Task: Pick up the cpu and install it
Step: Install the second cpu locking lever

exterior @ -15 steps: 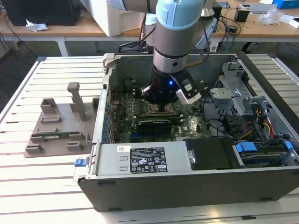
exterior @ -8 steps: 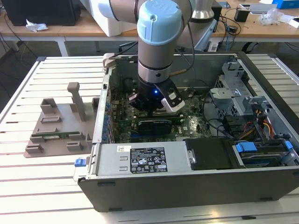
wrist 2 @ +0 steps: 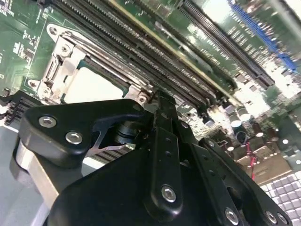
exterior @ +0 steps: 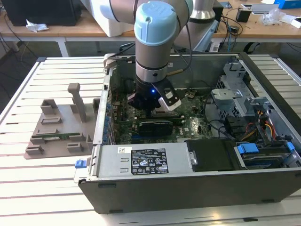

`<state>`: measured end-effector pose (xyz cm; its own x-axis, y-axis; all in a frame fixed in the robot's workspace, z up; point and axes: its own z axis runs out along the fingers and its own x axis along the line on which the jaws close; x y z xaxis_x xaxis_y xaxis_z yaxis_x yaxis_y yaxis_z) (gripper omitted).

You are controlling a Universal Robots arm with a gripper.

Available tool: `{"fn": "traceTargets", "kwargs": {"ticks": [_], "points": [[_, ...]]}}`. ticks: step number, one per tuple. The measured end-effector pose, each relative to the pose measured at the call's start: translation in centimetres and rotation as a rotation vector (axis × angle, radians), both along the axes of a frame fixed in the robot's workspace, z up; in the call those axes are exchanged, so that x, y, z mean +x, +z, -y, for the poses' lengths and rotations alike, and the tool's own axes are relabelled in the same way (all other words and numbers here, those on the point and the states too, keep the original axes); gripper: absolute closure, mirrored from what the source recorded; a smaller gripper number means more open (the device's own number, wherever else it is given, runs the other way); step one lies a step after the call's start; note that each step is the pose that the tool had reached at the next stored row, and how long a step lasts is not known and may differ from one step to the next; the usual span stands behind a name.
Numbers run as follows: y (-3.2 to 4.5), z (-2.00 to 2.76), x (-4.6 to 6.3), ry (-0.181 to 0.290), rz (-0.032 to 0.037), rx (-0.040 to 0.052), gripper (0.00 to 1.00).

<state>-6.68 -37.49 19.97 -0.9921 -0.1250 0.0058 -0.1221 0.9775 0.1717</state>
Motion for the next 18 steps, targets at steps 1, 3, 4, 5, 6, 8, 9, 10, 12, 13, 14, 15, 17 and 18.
{"fn": "traceTargets", "kwargs": {"ticks": [1, 3, 4, 5, 6, 8, 9, 10, 12, 13, 14, 15, 17, 18], "points": [[-0.16, -0.02, 0.0, 0.0, -0.0006, 0.001, 0.89], [-0.25, -0.04, 0.0, 0.0, 0.0, 0.0031, 0.89], [0.11, -0.07, 0.0, 0.0, 0.0026, 0.0058, 0.89], [0.56, -0.07, 0.0, 0.0, 0.0021, 0.0054, 0.89], [1.47, -0.05, 0.0, 0.0, 0.0012, 0.0039, 0.89], [1.66, -0.5, 1.0, 0.0, -0.0038, 0.0013, 0.89], [1.66, -0.7, 1.5, 0.0, -0.0068, -0.0014, 0.89], [1.66, -0.85, 1.8, 0.0, -0.0087, -0.0041, 0.89], [1.59, -1.35, 3.0, 0.0, -0.0161, -0.0144, 0.89], [1.57, -1.51, 3.4, 0.0, -0.0184, -0.0189, 0.89], [1.5, -1.84, 4.1, 0.0, -0.0227, -0.0291, 0.89], [1.42, -2.19, 4.6, 0.0, -0.0255, -0.0409, 0.89], [1.33, -2.75, 5.1, 0.0, -0.0274, -0.0635, 0.89], [1.31, -3.03, 5.3, -0.001, -0.0279, -0.0754, 0.89]]}}
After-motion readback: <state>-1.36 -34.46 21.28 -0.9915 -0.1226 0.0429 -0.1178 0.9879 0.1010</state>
